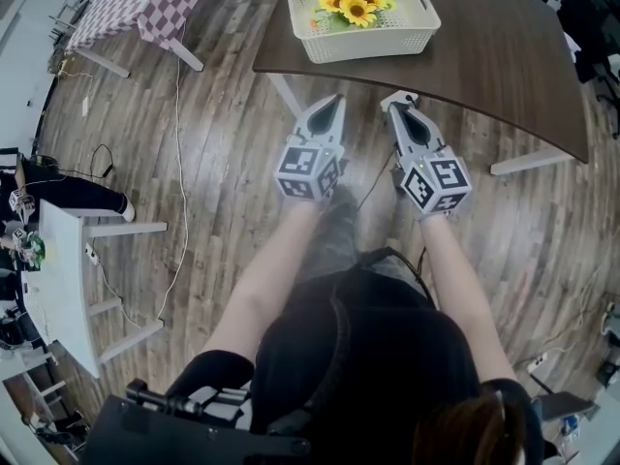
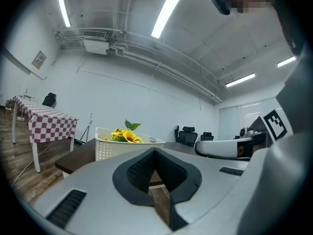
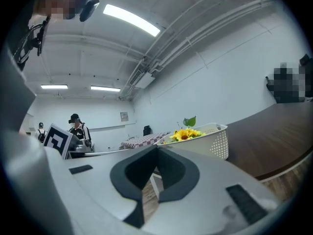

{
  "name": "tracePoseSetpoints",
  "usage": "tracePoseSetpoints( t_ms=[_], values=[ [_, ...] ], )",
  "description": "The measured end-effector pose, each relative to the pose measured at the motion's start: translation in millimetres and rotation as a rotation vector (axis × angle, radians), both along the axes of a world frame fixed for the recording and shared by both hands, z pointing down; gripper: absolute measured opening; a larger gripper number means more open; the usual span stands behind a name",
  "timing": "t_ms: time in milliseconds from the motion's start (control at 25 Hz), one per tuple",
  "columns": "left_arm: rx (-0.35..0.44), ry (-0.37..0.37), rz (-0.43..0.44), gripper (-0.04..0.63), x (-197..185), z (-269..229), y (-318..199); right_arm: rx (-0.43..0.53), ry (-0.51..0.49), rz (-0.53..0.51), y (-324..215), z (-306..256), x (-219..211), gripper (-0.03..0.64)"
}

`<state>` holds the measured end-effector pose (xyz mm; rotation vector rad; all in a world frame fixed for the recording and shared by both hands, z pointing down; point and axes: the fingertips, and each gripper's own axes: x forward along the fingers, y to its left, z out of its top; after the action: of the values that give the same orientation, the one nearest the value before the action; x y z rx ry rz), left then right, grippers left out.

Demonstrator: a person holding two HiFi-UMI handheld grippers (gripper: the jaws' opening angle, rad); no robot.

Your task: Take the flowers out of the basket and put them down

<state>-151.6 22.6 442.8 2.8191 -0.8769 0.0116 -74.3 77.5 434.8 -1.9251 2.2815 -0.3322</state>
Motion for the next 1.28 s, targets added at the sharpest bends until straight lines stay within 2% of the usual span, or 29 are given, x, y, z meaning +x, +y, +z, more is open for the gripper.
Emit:
tracePoseSetpoints(
  t_ms=[400,840,960,1080,1280],
  values=[
    [0.016,-0.004,0.024,0.0,38,-3,-38,-0.007,0.022,-0.022,-50,-1,27,0.003],
    [0.019,0.004,0.034,0.0,69,-14,-103,-0.003,0.065,-0.057,-117,-11,42,0.003],
    [-0.007,0.041,0.014,0.0,75,-24,-115,-0.001,0.081,-0.062,-127,-13,47,0.003],
    [0.0,0.077,0.023,0.0,87,-39,-122,0.008,0.088,-0.056,-140,-19,53,0.003],
    [0.014,0.091,0.034,0.0,100,-50,-143,0.029,0.088,-0.074,-171,-33,62,0.003]
  ],
)
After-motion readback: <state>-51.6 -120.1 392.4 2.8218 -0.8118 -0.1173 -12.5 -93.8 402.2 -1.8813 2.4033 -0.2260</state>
